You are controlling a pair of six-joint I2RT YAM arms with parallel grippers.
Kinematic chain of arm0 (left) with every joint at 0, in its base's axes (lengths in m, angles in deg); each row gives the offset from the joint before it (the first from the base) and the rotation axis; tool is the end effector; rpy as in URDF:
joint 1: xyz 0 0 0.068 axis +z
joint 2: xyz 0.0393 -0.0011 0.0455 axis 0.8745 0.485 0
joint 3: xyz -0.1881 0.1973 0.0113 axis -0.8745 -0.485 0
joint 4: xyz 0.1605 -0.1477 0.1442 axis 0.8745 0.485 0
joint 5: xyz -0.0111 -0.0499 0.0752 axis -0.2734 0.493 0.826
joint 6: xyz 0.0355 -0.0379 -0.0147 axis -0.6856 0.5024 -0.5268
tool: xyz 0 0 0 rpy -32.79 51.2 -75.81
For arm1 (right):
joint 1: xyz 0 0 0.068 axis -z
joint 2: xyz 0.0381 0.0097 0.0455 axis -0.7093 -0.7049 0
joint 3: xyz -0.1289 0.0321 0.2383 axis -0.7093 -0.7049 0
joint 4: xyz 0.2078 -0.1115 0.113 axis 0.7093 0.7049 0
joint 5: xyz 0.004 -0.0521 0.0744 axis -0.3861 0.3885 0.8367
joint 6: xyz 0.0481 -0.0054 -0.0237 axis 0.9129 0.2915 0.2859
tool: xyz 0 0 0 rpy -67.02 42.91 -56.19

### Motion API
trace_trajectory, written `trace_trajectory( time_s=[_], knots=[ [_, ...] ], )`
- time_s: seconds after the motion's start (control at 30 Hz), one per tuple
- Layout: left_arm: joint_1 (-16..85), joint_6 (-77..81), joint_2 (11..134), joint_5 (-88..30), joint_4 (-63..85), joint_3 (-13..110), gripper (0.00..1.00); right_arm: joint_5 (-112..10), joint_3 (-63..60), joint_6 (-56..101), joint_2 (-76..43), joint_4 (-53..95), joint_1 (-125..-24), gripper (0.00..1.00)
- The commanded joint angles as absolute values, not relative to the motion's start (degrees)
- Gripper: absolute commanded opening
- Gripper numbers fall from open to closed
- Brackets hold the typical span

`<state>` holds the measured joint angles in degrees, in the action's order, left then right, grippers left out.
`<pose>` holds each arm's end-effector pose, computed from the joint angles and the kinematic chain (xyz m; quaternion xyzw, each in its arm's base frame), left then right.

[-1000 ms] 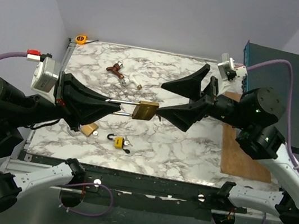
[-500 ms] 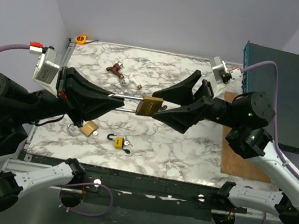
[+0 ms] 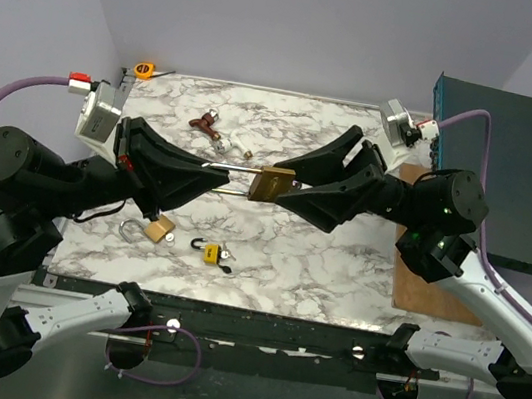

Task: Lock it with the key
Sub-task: Lock the lock.

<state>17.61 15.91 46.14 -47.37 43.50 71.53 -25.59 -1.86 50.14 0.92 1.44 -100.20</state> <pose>0.0415 -0.0613 0.5601 0.2706 0.5495 -0.5552 0.5627 0.1098 0.1906 0.5124 -0.3266 0.4223 0.6870 0.4930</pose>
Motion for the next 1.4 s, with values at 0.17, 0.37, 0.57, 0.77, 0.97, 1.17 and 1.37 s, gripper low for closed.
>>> trace_trajectory(
  time_s=[0.17,0.37,0.57,0.77,0.97,1.17,1.37],
  knots=[
    [17.48,17.11,45.17,-44.22,35.80,71.19,0.00,-25.66,-3.62,52.10,0.01,-1.98,-100.97,0.59],
    [17.48,17.29,45.27,-44.28,35.54,71.02,0.00,-26.19,-3.82,52.24,-0.61,-2.41,-101.51,0.53],
    [17.48,17.20,45.00,-43.97,35.46,70.75,0.00,-26.76,-3.40,51.54,-1.31,-1.18,-102.09,0.49],
    [17.48,17.20,44.73,-43.44,35.31,70.51,0.00,-27.32,-4.22,51.09,-1.16,-0.63,-102.29,0.49],
    [17.48,17.89,44.08,-43.37,34.18,69.55,0.00,-29.00,-4.76,49.55,-0.96,1.88,-102.39,0.47],
    [17.48,19.20,43.37,-43.18,32.32,68.23,0.00,-29.09,-4.68,48.92,-1.50,2.60,-102.40,0.43],
    [17.53,19.48,43.27,-43.22,32.21,67.95,0.00,-28.94,-4.77,49.71,-0.88,0.67,-102.40,0.43]
  ],
)
